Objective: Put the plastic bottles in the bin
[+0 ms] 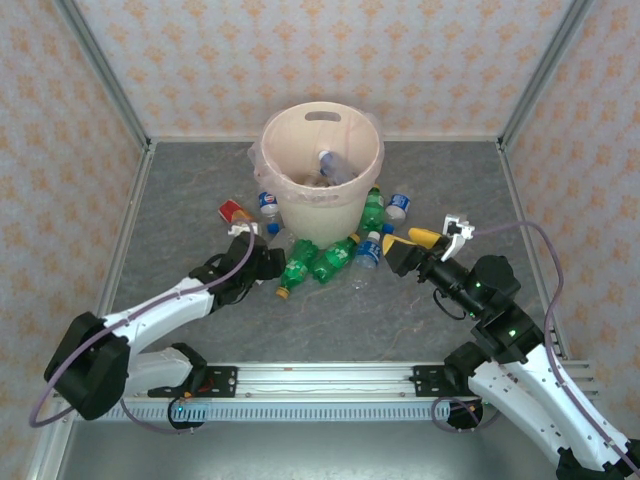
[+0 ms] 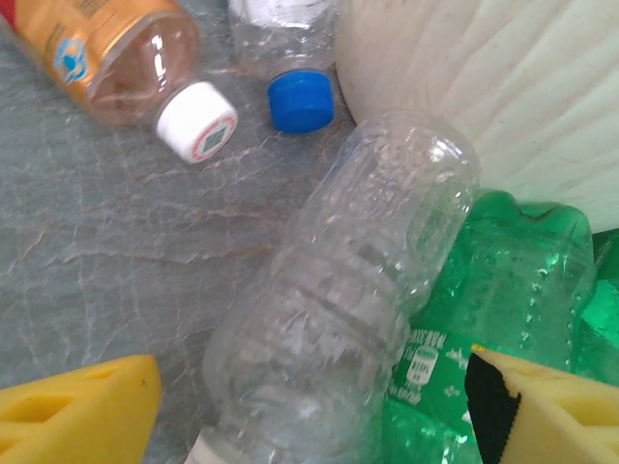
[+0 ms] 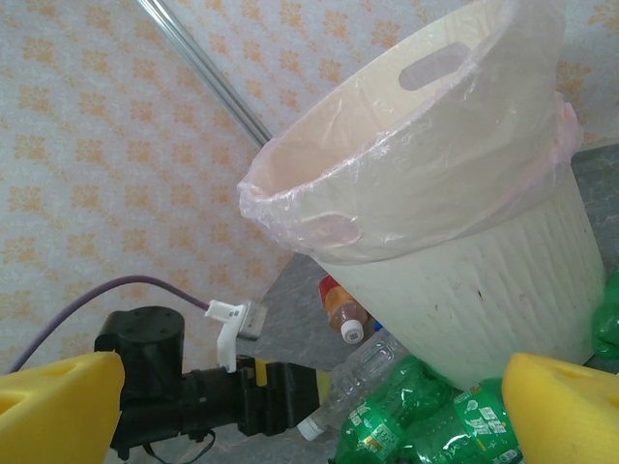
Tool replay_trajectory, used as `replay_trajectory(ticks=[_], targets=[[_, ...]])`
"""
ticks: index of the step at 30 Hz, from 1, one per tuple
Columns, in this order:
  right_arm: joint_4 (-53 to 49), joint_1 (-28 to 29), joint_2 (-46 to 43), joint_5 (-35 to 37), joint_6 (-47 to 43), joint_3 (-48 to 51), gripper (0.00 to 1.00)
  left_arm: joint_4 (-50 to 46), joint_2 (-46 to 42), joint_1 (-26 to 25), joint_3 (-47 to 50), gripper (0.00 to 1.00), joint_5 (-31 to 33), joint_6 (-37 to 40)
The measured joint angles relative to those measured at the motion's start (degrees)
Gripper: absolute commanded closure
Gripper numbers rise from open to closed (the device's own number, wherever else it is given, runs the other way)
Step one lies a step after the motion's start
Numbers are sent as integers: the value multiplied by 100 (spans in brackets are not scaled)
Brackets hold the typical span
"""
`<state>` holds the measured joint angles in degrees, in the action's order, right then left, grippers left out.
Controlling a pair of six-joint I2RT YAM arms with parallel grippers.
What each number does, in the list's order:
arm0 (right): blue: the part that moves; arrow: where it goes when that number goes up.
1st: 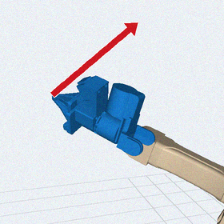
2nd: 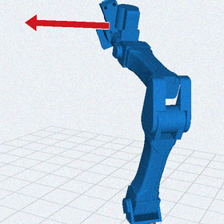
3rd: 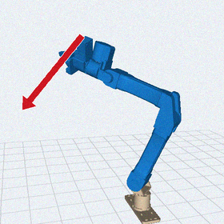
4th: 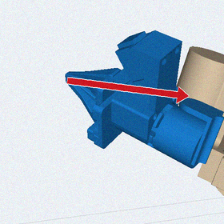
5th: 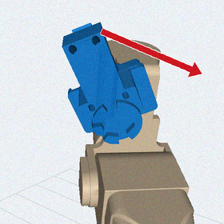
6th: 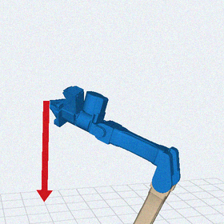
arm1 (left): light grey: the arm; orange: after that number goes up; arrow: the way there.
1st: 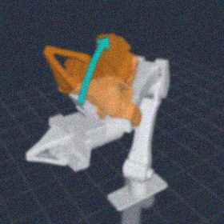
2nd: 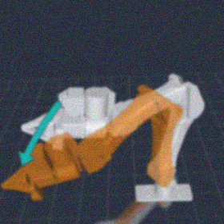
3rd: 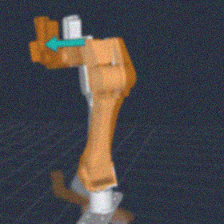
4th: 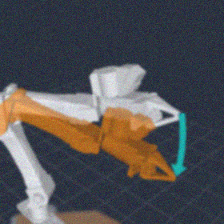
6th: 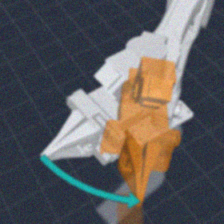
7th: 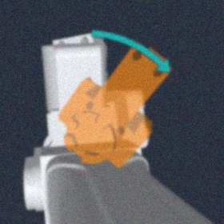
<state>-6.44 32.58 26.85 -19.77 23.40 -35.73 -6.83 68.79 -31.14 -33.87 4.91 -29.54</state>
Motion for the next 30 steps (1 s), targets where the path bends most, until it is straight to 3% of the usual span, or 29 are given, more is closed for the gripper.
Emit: replay_trajectory(ticks=[8,12,18,30], targets=[[-11,0,0,7,-2,0,0,177,940,0,-520,17,2,205],[-66,0,4,28,-7,0,0,151,1261,7,-619,24,4,219],[-138,0,4,46,-7,0,0,122,1292,61,-616,36,7,216],[-173,0,4,70,-4,0,0,31,619,81,11,37,0,-216]])
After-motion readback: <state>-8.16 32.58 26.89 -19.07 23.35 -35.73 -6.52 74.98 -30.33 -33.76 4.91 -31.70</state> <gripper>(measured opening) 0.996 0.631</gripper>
